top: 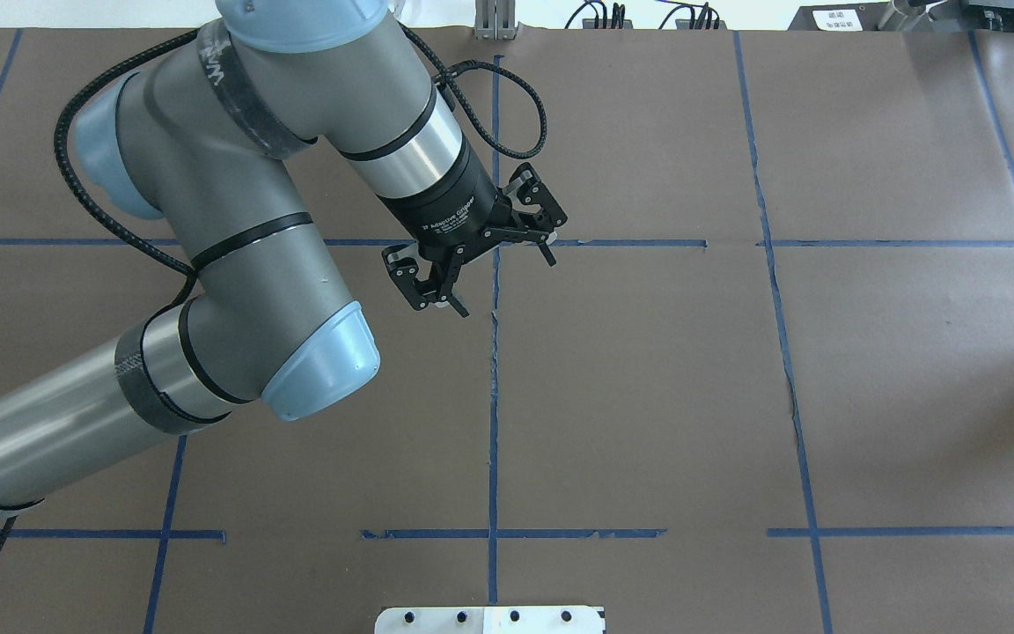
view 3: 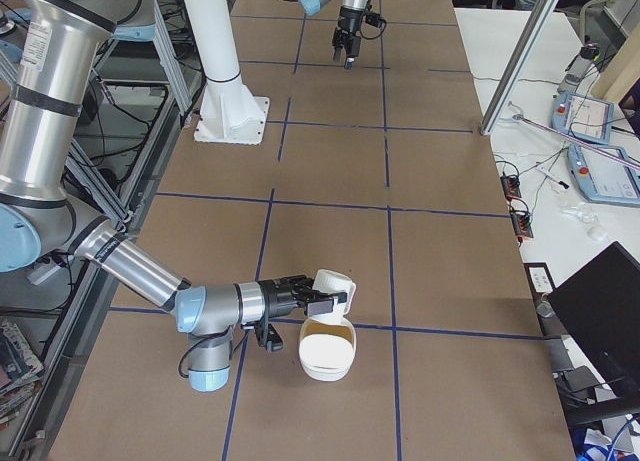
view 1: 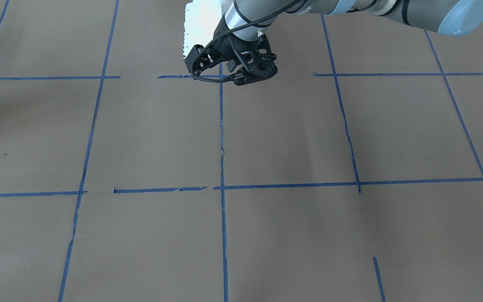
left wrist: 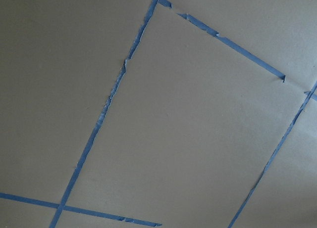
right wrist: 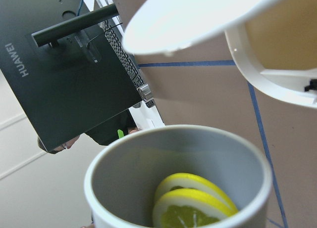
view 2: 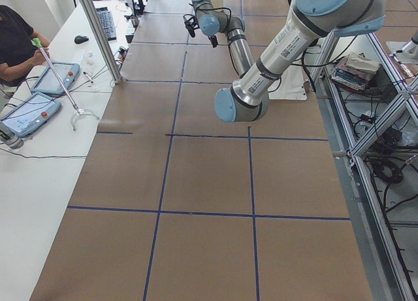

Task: Left arm hands cup to right arm to dump lemon

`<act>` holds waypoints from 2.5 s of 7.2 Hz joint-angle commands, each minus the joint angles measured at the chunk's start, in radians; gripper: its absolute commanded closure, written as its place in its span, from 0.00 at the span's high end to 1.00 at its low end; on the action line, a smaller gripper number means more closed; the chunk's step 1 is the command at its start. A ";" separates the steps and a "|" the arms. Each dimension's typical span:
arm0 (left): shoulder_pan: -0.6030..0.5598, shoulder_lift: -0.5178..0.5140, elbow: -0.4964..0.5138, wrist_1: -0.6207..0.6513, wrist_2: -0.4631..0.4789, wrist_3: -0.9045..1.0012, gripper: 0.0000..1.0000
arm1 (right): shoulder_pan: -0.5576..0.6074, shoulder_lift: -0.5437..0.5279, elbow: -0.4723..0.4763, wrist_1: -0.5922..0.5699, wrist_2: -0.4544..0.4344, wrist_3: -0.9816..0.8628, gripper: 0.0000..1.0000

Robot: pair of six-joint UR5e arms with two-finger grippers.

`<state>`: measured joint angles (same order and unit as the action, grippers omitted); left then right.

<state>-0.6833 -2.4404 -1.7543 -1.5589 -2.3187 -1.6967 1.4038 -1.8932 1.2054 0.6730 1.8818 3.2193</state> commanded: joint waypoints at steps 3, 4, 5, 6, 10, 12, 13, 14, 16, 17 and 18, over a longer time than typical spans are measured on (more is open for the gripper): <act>-0.004 0.023 -0.008 -0.001 0.002 0.008 1.00 | 0.029 0.048 -0.052 0.085 0.002 0.285 0.44; -0.005 0.023 -0.008 -0.001 0.002 0.008 1.00 | 0.029 0.060 -0.047 0.086 0.003 0.281 0.43; -0.007 0.023 -0.007 -0.001 0.002 0.008 1.00 | 0.029 0.060 -0.041 0.086 0.005 0.278 0.42; -0.007 0.023 -0.007 -0.001 0.002 0.008 1.00 | 0.029 0.059 -0.024 0.086 0.002 0.275 0.42; -0.007 0.023 -0.008 -0.001 0.001 0.008 1.00 | 0.020 0.094 0.104 -0.036 0.002 0.037 0.41; -0.008 0.023 -0.008 0.000 0.002 0.008 1.00 | -0.012 0.143 0.184 -0.223 -0.001 -0.062 0.41; -0.008 0.023 -0.008 -0.001 0.002 0.008 1.00 | -0.032 0.184 0.193 -0.283 -0.018 -0.091 0.41; -0.013 0.023 -0.008 -0.001 0.002 0.008 1.00 | -0.069 0.228 0.194 -0.332 -0.058 -0.128 0.42; -0.016 0.023 -0.008 0.000 0.002 0.008 1.00 | -0.176 0.293 0.192 -0.415 -0.156 -0.348 0.42; -0.018 0.023 -0.010 0.000 0.016 0.008 1.00 | -0.210 0.345 0.194 -0.461 -0.156 -0.507 0.42; -0.018 0.021 -0.013 0.000 0.037 0.008 1.00 | -0.250 0.388 0.194 -0.499 -0.147 -0.689 0.42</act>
<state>-0.6999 -2.4179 -1.7646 -1.5587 -2.3013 -1.6889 1.2033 -1.5612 1.3985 0.2257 1.7363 2.7349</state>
